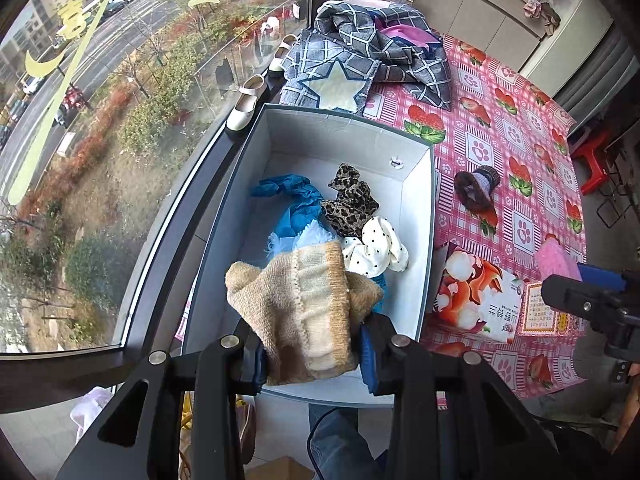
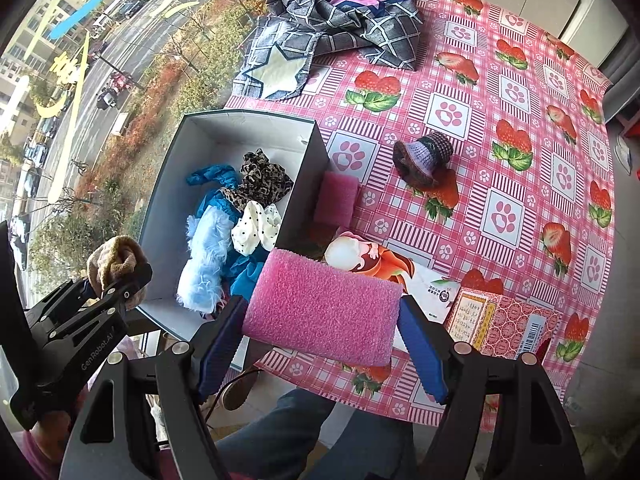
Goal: Organize soft objects
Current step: 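Move the left tool with the beige sock over the box while the right tool carries the sponge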
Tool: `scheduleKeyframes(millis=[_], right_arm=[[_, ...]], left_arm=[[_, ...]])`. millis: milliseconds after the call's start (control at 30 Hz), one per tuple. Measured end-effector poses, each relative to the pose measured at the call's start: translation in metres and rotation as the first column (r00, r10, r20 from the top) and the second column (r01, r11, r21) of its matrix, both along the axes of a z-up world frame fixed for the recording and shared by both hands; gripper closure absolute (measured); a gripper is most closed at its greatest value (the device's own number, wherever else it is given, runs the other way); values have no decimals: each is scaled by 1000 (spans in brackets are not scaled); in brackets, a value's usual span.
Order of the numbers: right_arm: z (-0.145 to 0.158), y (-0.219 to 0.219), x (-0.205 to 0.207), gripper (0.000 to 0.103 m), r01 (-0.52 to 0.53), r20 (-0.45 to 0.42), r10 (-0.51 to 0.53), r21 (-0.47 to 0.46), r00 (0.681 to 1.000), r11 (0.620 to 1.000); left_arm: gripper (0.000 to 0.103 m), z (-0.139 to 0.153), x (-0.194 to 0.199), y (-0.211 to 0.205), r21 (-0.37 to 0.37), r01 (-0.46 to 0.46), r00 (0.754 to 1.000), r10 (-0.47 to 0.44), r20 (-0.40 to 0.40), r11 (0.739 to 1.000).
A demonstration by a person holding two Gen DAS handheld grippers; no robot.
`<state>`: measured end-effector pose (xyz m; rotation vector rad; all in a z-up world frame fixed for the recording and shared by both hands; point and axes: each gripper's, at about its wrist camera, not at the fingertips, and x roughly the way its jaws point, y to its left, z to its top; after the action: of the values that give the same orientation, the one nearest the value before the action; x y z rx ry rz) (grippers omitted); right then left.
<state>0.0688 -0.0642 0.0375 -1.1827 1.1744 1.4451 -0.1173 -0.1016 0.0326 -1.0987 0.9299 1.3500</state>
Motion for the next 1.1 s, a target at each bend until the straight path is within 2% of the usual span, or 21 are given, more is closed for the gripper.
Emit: scheduleKeyframes(millis=[1100], right_arm=[[-6, 9, -27, 27, -39, 5, 39, -14, 999, 999]], left_arm=[[65, -10, -28, 1, -20, -47, 999, 47, 9, 999]])
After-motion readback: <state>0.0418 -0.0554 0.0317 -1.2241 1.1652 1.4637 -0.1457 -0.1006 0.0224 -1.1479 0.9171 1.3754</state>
